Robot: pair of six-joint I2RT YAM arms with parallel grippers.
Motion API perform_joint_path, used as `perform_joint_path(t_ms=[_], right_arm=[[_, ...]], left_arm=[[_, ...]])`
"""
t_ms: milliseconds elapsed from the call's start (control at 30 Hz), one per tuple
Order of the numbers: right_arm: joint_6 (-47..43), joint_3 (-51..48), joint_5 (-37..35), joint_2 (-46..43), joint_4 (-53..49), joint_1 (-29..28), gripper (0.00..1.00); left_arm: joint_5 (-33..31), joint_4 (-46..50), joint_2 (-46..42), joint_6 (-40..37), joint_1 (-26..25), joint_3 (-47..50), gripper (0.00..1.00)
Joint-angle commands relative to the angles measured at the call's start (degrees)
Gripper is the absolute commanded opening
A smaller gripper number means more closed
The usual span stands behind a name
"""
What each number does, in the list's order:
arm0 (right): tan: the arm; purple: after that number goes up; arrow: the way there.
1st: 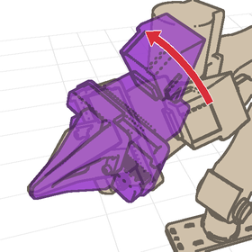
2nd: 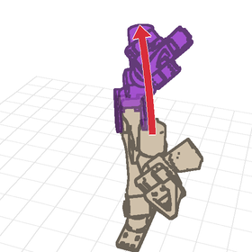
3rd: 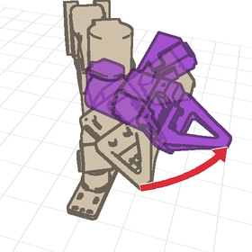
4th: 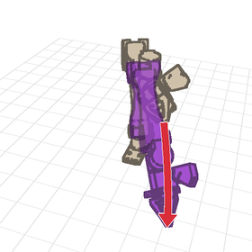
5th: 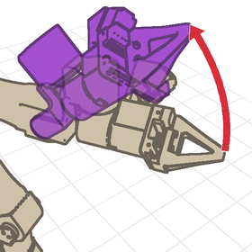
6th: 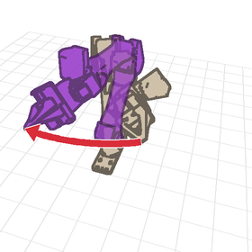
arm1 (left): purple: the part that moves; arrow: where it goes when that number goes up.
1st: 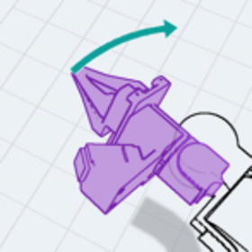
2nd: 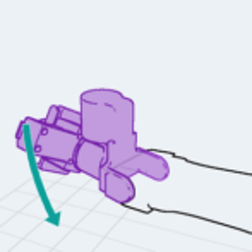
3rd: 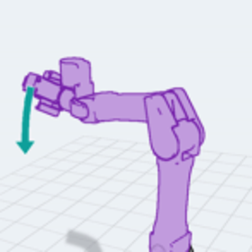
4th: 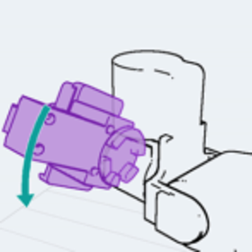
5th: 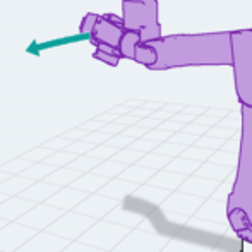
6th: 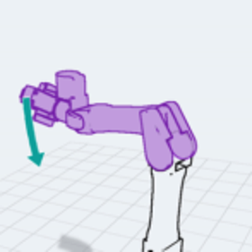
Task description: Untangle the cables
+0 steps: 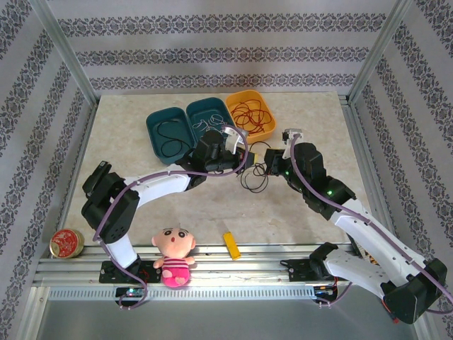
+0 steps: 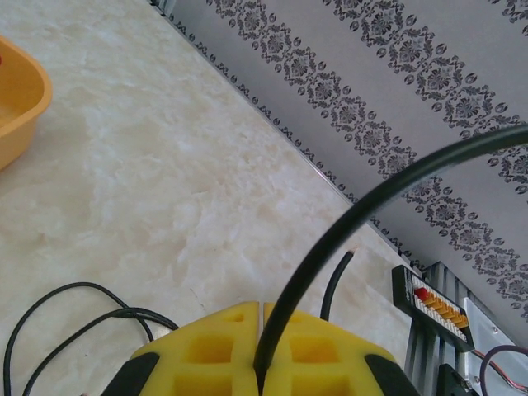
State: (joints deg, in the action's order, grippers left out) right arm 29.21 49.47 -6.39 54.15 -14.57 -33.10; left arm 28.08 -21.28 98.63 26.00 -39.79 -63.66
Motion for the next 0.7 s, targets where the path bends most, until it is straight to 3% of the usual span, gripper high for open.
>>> perform_joint_path(t_ms=[0,233,433,667], right_arm=[[1.6,-1.0,-3.8,-0.8,-1.6,1.1,0.21],[9.3,-4.6,-6.0,-2.6,-6.2,8.2,0.36],[12.9,-9.3,-1.0,-5.1,-5.8,14.5,0.41],[13.0,-12.1,1.8,-2.8,-4.7,16.9,0.43]], left_arm=[[0.6,2.6,-2.3,0.5,-0.6,-2.9,0.0],[-1.4,11.3,-5.7,0.6,-0.6,-5.3,0.0],[-8.2,20.8,-10.4,-1.8,-0.3,-6.5,0.0],[-6.7,21.3,-15.6,-1.6,0.2,-6.2,0.0]])
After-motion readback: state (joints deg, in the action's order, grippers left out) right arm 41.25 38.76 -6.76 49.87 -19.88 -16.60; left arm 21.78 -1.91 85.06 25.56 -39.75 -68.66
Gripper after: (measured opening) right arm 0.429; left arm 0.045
